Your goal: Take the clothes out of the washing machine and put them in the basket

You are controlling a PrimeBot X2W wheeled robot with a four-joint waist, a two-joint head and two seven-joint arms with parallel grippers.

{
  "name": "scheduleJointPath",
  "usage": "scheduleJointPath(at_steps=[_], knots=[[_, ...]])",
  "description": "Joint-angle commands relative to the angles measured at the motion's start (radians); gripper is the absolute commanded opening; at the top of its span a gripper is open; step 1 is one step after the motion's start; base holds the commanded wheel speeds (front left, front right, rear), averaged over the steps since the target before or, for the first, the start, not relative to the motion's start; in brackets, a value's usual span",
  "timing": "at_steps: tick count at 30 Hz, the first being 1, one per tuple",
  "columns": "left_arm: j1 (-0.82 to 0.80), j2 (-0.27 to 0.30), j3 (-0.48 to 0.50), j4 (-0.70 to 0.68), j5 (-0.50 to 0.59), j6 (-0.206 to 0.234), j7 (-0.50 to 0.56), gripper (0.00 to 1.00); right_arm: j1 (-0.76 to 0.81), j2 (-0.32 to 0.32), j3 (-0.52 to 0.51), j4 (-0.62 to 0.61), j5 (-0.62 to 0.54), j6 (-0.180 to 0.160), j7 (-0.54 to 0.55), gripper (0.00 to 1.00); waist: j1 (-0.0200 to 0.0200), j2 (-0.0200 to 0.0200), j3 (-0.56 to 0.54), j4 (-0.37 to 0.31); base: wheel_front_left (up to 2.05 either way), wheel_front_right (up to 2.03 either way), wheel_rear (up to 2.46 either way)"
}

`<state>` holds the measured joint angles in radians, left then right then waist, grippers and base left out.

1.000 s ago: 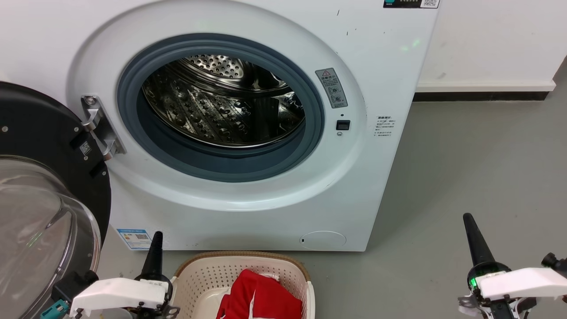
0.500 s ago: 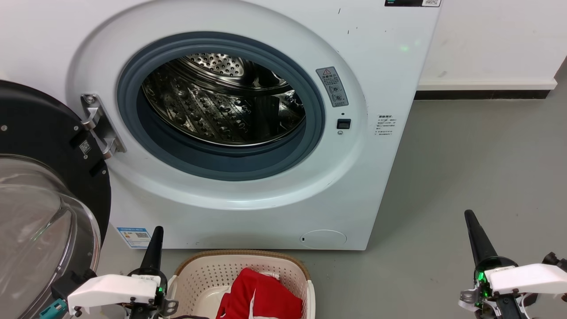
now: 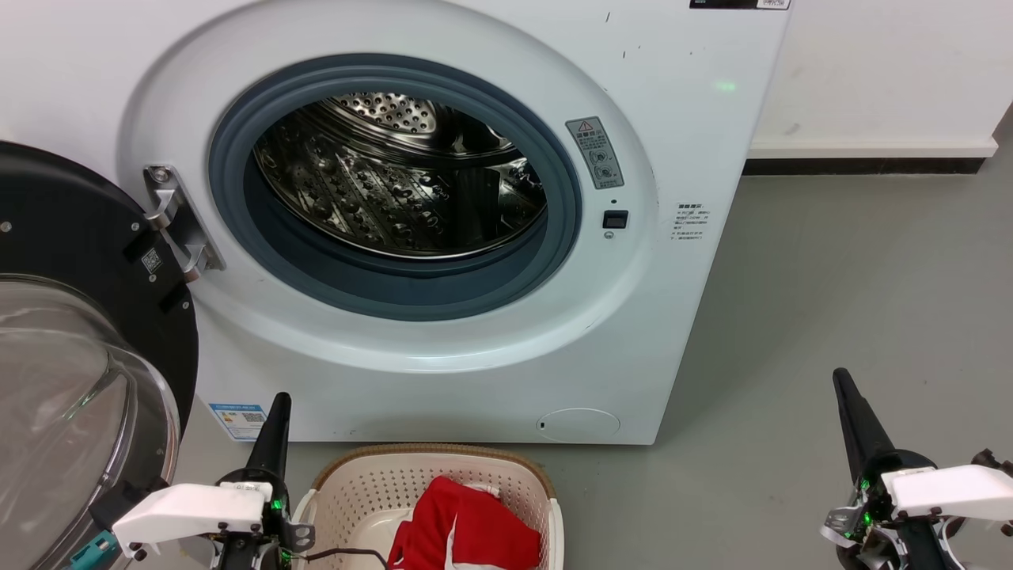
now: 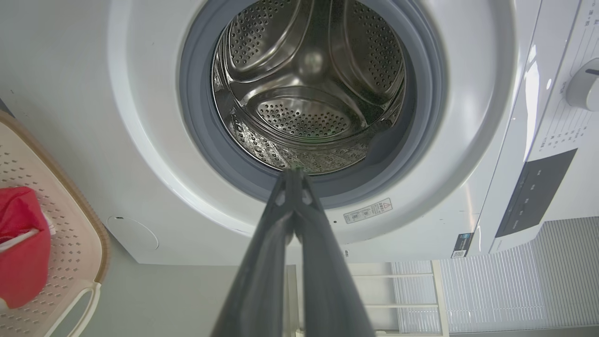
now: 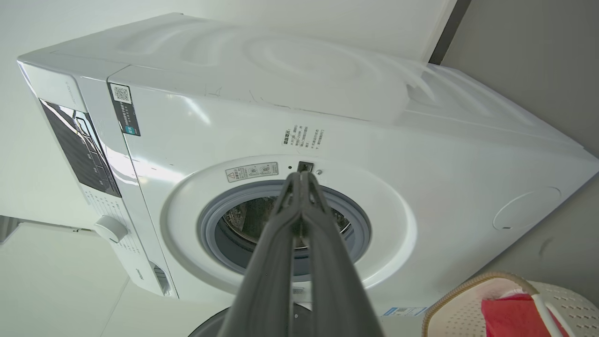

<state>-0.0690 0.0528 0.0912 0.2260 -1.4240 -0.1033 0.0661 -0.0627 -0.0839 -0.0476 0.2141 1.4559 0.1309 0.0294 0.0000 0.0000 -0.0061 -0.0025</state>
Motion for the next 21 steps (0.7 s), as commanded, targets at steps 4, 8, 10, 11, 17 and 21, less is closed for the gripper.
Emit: scheduleJointPath(at_steps=[4, 8, 10, 11, 17, 21], knots=[[-0.025, 0.001, 0.006, 0.004, -0.047, -0.011, 0.013, 0.0, -0.029, 0.001, -0.007, 0.006, 0.049, 0.0, 0.015, 0.0, 0.0, 0.0, 0.002, 0.0, 0.0, 0.0, 0.0], [-0.027, 0.001, 0.01, 0.008, -0.08, -0.014, 0.02, 0.0, -0.032, 0.002, -0.012, 0.011, 0.08, 0.0, 0.023, 0.0, 0.0, 0.0, 0.003, 0.001, 0.0, 0.0, 0.0], [-0.03, 0.001, 0.011, 0.01, -0.094, -0.017, 0.024, 0.0, -0.035, 0.002, -0.014, 0.014, 0.095, 0.0, 0.027, 0.0, 0.0, 0.0, 0.004, 0.001, 0.0, 0.0, 0.0], [-0.032, 0.001, 0.012, 0.011, -0.101, -0.019, 0.027, 0.0, -0.036, 0.003, -0.015, 0.015, 0.103, 0.0, 0.03, 0.0, 0.0, 0.0, 0.004, 0.001, 0.0, 0.0, 0.0], [-0.039, 0.001, 0.017, 0.016, -0.147, -0.024, 0.037, 0.0, -0.045, 0.004, -0.021, 0.023, 0.146, 0.0, 0.043, 0.0, 0.0, 0.0, 0.007, 0.002, 0.0, 0.0, 0.0], [-0.043, 0.0, 0.02, 0.019, -0.174, -0.029, 0.045, 0.0, -0.049, 0.005, -0.025, 0.028, 0.174, 0.0, 0.051, 0.0, 0.0, 0.0, 0.008, 0.002, 0.0, 0.0, 0.0]])
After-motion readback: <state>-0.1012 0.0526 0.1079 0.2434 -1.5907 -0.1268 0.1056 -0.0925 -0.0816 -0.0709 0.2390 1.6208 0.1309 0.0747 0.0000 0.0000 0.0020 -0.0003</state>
